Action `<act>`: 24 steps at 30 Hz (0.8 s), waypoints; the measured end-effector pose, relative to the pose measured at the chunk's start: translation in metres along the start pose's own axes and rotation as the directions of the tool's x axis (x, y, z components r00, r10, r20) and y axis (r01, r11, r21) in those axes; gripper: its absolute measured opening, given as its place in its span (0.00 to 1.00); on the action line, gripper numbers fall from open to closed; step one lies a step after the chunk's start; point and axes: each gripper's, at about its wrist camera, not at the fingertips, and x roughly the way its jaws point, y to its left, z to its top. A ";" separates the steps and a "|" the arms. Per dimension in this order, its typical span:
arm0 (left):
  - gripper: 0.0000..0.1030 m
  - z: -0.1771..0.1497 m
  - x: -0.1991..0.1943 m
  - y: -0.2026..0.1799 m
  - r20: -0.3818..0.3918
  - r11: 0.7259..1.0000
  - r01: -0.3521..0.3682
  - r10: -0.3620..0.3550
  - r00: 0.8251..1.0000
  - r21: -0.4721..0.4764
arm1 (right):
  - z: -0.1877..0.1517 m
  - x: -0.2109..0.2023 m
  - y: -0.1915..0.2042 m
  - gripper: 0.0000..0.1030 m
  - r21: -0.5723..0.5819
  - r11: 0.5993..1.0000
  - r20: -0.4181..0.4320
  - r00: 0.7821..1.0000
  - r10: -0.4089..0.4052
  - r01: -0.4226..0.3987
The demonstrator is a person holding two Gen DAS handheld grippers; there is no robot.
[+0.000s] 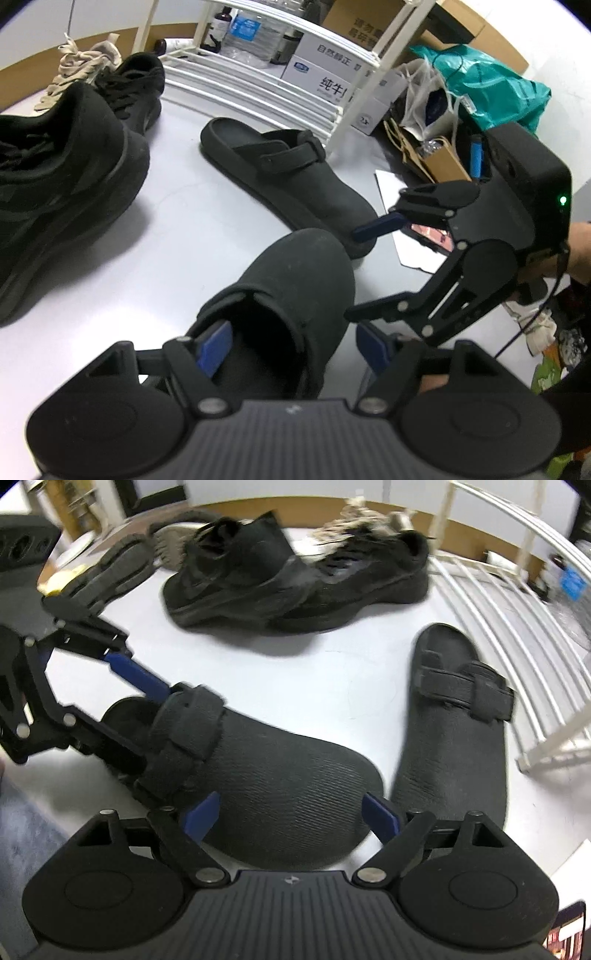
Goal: Organize scattered shoes
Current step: 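Lower the clog with the left gripper beside the first black clog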
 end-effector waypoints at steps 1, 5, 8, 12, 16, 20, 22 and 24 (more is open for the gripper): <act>0.74 0.000 -0.001 0.000 -0.002 1.000 -0.006 0.006 1.000 0.000 | 0.001 0.001 0.002 0.88 -0.014 1.000 -0.004 1.000 0.007 -0.007; 0.74 -0.002 -0.007 -0.001 -0.010 0.998 -0.056 0.057 0.998 0.015 | 0.006 0.008 0.011 0.88 -0.094 0.996 -0.013 1.000 0.003 -0.005; 0.74 -0.005 -0.012 0.002 -0.022 0.997 -0.075 0.075 0.997 0.011 | 0.009 0.011 0.013 0.89 -0.127 0.992 -0.002 1.000 -0.008 0.007; 0.74 -0.008 -0.017 0.007 -0.032 0.997 -0.083 0.083 0.996 0.002 | 0.011 0.014 0.017 0.89 -0.183 0.983 0.024 1.000 0.010 -0.006; 0.74 -0.011 -0.023 0.010 -0.029 0.996 -0.085 0.085 0.996 -0.003 | 0.007 0.017 0.024 0.89 -0.254 0.966 0.009 0.999 0.046 -0.042; 0.74 -0.014 -0.027 0.015 -0.034 0.994 -0.104 0.103 0.994 -0.016 | 0.008 0.020 0.027 0.89 -0.292 0.956 0.013 0.999 0.045 -0.039; 0.74 -0.015 -0.031 0.019 -0.034 0.994 -0.111 0.110 0.993 -0.026 | 0.010 0.021 0.026 0.89 -0.308 0.950 0.015 0.998 0.054 -0.047; 0.74 -0.017 -0.038 0.022 -0.028 0.993 -0.118 0.117 0.993 -0.028 | 0.013 0.023 0.023 0.90 -0.308 0.949 0.003 0.998 0.069 -0.065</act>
